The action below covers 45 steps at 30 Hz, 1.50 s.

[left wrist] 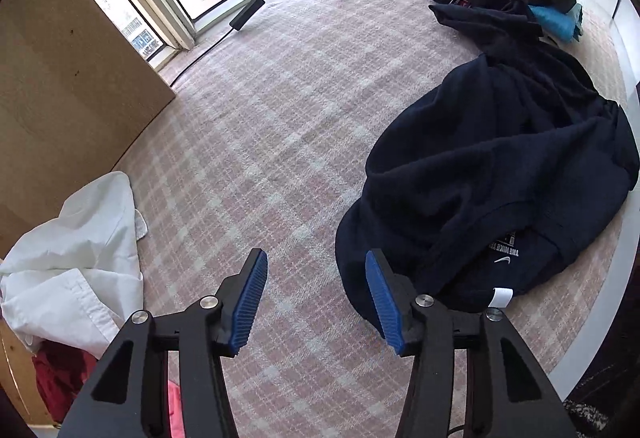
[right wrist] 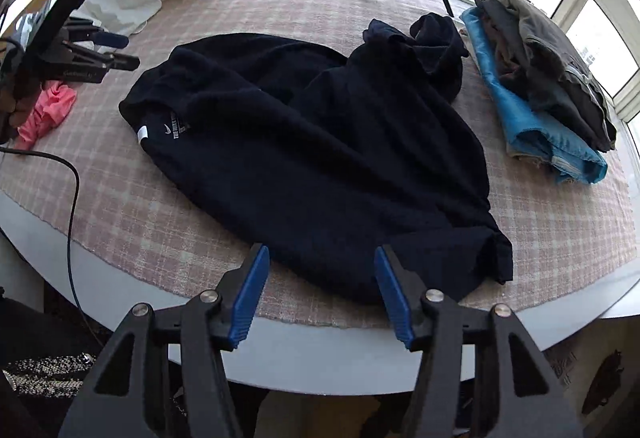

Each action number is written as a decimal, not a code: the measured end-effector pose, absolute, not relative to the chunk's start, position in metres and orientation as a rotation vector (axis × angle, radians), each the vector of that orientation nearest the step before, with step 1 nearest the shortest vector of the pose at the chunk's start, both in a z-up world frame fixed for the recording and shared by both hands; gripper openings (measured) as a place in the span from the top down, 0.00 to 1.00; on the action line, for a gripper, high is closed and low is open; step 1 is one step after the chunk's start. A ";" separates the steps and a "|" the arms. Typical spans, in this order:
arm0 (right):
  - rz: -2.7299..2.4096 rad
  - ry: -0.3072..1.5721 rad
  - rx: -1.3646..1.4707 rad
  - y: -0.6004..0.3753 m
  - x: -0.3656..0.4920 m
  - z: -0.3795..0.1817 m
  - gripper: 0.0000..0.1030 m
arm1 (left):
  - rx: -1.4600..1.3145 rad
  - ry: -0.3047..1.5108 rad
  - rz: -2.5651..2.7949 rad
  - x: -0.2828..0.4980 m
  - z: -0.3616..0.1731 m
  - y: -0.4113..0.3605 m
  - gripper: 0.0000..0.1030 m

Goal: Fold clothes

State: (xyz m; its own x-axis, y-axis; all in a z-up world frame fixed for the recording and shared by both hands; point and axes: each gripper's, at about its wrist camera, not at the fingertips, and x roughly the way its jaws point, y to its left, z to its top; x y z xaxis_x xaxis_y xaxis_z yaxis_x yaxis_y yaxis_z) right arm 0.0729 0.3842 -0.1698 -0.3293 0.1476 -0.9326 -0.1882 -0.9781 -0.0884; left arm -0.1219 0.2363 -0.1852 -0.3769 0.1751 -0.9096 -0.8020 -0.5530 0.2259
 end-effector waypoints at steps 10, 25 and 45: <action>2.431 0.048 -1.862 0.400 0.036 -0.202 0.96 | -1.174 0.947 2.066 -0.143 -0.160 0.218 0.51; 2.169 0.415 -1.588 0.593 0.064 -0.160 0.90 | -1.013 1.033 1.685 -0.071 -0.197 0.293 0.49; 2.265 0.330 -1.695 0.539 0.084 -0.188 0.92 | -1.025 0.866 1.708 -0.101 -0.167 0.358 0.90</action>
